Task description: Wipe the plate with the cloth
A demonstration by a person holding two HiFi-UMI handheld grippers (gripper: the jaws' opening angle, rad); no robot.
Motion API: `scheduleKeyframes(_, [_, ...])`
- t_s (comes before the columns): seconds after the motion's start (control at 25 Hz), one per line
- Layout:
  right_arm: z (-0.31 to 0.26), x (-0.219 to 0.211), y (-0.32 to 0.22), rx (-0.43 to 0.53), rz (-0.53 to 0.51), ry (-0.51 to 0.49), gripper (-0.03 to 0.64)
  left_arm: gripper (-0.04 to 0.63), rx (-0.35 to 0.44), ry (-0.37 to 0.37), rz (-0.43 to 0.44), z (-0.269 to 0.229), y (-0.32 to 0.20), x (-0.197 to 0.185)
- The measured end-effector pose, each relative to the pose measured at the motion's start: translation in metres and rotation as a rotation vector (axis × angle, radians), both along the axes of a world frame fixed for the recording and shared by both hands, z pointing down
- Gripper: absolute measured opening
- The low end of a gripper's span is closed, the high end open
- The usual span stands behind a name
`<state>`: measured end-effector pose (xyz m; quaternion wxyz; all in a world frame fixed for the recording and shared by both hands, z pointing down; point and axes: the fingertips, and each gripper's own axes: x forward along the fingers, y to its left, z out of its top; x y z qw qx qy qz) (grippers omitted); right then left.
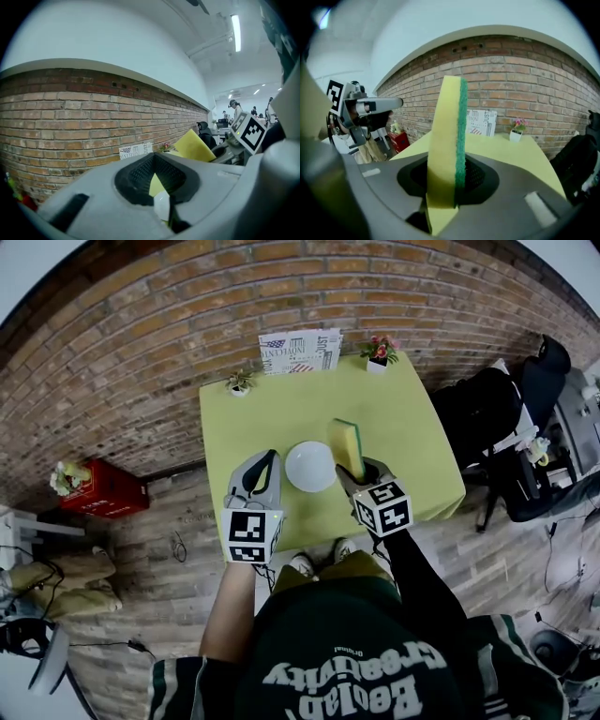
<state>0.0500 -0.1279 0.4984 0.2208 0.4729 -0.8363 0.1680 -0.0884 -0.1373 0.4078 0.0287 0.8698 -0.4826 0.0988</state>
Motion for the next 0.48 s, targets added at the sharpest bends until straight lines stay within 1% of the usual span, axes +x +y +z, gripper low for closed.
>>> scheduleKeyframes(0.16, [-0.039,-0.003,0.003,0.124,0.003,-0.022,0.137,0.006,0.023,-0.002,-0.006,-0.012,0.003,-0.003])
scheduleKeyframes(0.48, [-0.094,0.006,0.009,0.289,0.045,-0.067,0.137,0.008,0.055,-0.006,0.01,-0.029,0.011,0.0])
